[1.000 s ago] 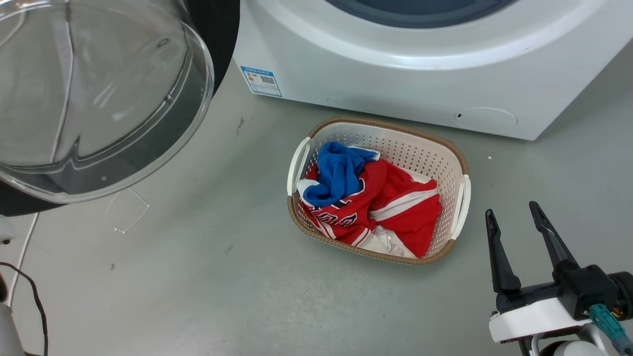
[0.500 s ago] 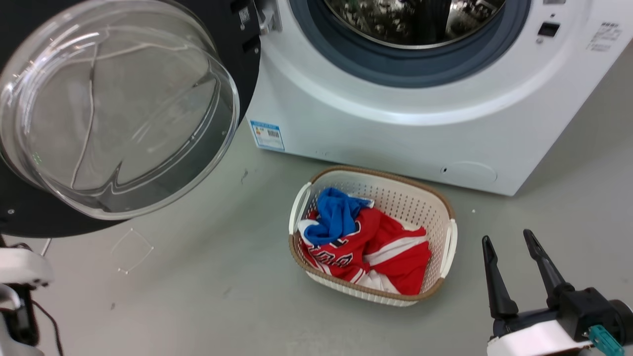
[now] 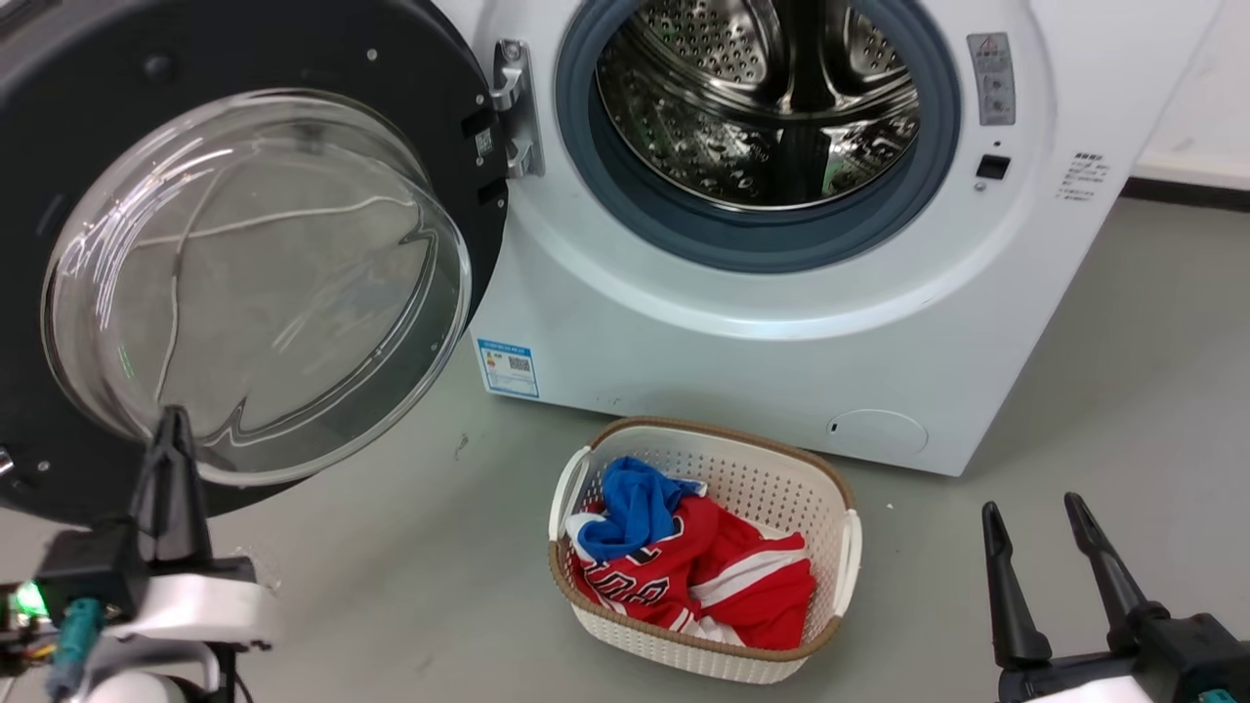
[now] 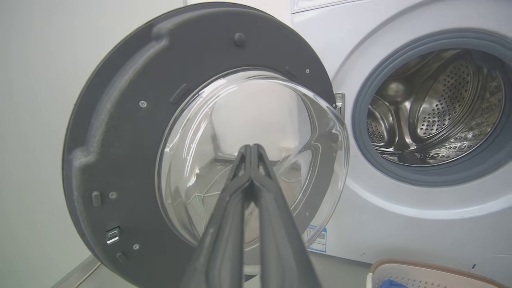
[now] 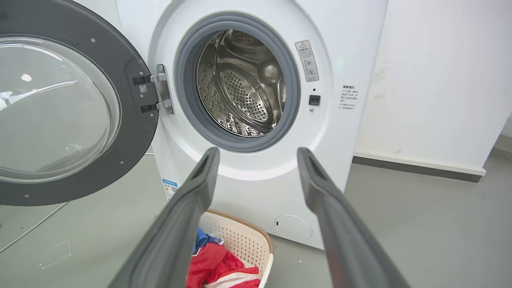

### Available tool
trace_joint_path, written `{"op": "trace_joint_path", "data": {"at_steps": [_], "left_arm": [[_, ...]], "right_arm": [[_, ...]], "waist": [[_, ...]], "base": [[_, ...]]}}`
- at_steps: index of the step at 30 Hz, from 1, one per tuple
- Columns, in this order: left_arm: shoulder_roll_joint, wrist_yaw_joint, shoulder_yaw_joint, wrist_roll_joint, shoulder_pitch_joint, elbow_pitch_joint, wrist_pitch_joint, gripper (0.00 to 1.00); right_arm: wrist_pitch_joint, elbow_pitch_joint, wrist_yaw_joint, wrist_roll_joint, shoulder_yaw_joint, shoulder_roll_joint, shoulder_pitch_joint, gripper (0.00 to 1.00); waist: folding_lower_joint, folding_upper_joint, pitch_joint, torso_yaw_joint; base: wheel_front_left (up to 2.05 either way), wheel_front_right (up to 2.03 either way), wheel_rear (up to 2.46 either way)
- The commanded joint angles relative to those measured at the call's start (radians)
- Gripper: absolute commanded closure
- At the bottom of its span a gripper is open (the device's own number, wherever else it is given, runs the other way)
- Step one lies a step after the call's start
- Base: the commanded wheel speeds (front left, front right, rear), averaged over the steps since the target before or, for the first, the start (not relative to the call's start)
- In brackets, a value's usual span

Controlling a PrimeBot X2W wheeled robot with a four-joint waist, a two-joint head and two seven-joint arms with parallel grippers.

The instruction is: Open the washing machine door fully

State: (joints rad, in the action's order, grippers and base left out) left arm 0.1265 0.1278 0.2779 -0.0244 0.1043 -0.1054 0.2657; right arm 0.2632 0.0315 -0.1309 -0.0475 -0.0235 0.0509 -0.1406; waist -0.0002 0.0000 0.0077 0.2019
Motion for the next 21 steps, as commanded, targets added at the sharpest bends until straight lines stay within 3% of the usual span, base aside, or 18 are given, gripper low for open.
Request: {"op": "trace_joint_path", "data": {"at_steps": [1,12,21], "left_arm": [[-0.007,-0.001,-0.022,0.004,-0.019,0.013,-0.002,1.00],[-0.038,0.001,-0.202,0.032,-0.098,0.036,-0.002,1.00],[-0.055,-0.003,-0.260,0.045,-0.138,0.005,-0.002,1.00]], "right_arm": [[0.002,0.005,0.000,-0.008,-0.002,-0.001,-0.011,0.00],[0.002,0.029,0.000,-0.018,-0.025,-0.001,-0.028,0.00],[0.002,0.041,0.000,-0.022,-0.038,-0.001,-0.041,0.00]], "waist": [[0.0002,0.0000,-0.014,-0.015],[0.0002,0.0000,-0.028,-0.078],[0.0002,0.0000,-0.024,-0.148]], "base": [[0.00,0.00,0.00],[0.00,0.00,0.00],[0.00,0.00,0.00]]}}
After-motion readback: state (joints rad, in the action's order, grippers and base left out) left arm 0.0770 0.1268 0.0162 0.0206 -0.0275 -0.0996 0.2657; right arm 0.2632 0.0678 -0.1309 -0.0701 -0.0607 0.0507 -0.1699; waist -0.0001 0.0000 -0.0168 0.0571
